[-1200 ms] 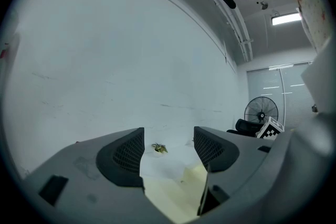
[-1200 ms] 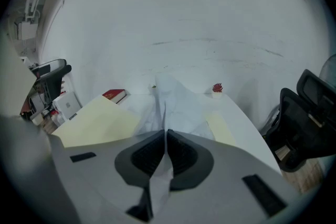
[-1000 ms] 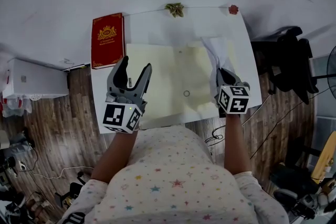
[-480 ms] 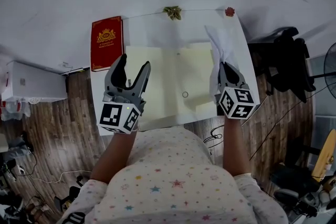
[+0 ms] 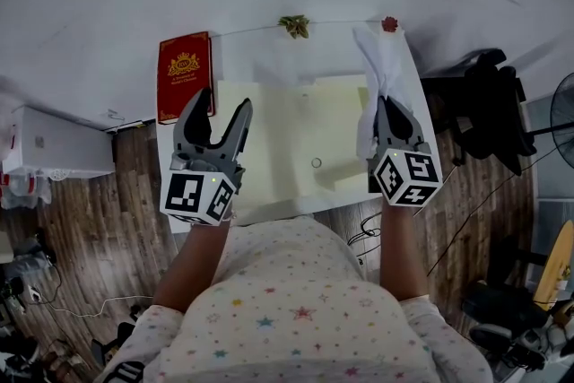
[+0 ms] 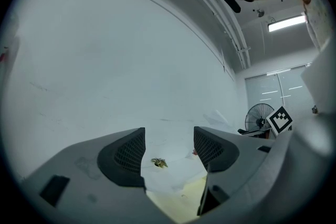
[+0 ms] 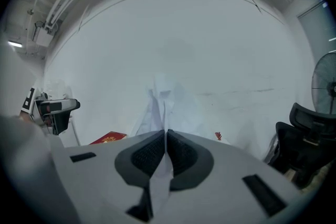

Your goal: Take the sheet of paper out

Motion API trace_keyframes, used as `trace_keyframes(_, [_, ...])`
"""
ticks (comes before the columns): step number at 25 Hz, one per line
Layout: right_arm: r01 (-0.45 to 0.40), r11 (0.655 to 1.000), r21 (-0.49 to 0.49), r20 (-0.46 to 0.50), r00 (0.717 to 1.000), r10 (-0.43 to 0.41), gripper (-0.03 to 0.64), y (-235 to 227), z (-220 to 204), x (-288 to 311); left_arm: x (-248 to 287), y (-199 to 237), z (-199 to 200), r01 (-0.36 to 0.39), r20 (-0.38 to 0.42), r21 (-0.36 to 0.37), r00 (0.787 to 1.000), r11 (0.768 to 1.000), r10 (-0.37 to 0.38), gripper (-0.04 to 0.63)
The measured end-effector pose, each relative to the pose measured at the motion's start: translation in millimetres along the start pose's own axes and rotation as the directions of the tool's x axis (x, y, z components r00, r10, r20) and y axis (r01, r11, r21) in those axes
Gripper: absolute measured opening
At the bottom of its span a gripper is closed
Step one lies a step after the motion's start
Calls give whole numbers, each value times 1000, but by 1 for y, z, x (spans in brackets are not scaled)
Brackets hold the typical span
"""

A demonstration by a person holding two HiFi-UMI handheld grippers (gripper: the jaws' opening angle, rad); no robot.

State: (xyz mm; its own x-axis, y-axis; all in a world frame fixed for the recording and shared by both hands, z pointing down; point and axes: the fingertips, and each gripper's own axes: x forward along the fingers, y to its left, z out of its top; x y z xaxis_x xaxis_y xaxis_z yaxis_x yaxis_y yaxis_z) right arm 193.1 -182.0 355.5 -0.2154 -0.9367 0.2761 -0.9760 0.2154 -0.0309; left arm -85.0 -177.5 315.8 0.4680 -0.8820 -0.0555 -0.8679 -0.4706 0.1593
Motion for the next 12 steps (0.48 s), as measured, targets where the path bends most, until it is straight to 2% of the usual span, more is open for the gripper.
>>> trace_keyframes(7, [-16,1000,-13,69,997,17,14,12,29,-6,-4,2,7,-3,5,10,1000,1000,3,269])
trace_keyframes(12, [-20,999,-26,113,993,23,14,17,47,-13,-5,2,17,14,27,40,1000,999,-15,159])
